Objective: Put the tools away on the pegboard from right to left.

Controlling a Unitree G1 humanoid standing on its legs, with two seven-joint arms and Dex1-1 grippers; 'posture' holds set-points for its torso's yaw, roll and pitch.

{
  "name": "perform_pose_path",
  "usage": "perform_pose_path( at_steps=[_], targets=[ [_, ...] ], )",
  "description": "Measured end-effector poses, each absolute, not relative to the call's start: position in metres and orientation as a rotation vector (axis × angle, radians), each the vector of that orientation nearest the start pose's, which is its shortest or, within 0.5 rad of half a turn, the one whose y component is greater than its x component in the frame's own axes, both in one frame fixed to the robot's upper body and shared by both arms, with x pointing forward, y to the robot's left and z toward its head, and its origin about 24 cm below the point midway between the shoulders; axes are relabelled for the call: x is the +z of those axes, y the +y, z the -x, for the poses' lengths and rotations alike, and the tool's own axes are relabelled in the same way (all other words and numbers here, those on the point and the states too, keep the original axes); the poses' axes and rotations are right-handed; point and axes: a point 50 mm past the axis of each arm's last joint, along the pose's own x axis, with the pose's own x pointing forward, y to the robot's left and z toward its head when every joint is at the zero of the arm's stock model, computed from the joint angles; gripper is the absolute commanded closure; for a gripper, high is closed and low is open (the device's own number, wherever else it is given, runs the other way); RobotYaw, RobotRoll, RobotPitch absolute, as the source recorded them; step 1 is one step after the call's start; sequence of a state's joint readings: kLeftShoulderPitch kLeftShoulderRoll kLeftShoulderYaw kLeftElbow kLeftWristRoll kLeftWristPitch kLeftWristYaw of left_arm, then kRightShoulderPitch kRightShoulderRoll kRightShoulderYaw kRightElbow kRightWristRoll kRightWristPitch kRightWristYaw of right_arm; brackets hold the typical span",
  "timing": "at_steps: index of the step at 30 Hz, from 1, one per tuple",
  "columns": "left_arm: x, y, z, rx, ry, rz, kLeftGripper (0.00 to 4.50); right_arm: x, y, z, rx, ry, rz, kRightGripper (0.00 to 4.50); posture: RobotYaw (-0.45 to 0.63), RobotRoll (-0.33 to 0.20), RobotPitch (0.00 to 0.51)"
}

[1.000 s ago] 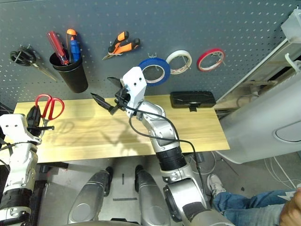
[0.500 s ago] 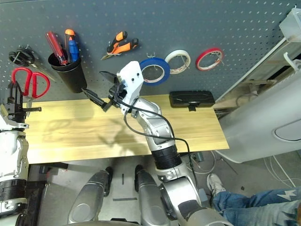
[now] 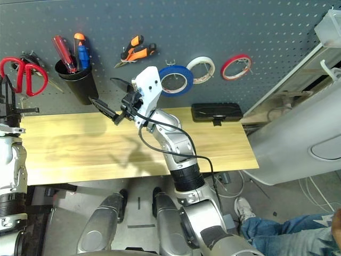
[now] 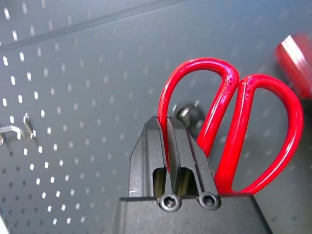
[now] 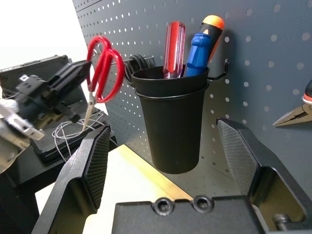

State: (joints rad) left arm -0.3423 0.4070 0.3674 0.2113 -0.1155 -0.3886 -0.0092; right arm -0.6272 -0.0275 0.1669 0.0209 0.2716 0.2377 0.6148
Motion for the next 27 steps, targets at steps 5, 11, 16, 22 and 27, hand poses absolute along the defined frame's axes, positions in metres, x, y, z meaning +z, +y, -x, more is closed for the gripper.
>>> perform_pose_path(
  at_steps=[5,11,16,22,27],
  targets=[
    [0.16,0.3,-0.298,0.325,-0.5,-0.239,4.49,0.188,-0.036,-0.309,1.018,-0.332,-0.027,0.0,0.06,0.0,0.253],
    [0.157,0.3,-0.312,0.281,-0.437,-0.227,3.63,0.187,-0.038,-0.309,1.002,-0.326,-0.022,0.0,0.05,0.0,0.254],
    [0.132,0.288,-0.314,0.205,-0.357,-0.258,2.01,0.175,-0.045,-0.316,0.936,-0.277,-0.048,0.0,0.06,0.0,0.251],
    [0.097,0.268,-0.311,0.116,-0.239,-0.244,0.04,0.131,-0.078,-0.335,0.693,-0.094,-0.16,0.0,0.05,0.0,0.26],
    [0.085,0.259,-0.311,0.066,-0.17,-0.236,0.04,0.099,-0.099,-0.34,0.557,0.014,-0.181,0.0,0.05,0.0,0.271]
  ],
)
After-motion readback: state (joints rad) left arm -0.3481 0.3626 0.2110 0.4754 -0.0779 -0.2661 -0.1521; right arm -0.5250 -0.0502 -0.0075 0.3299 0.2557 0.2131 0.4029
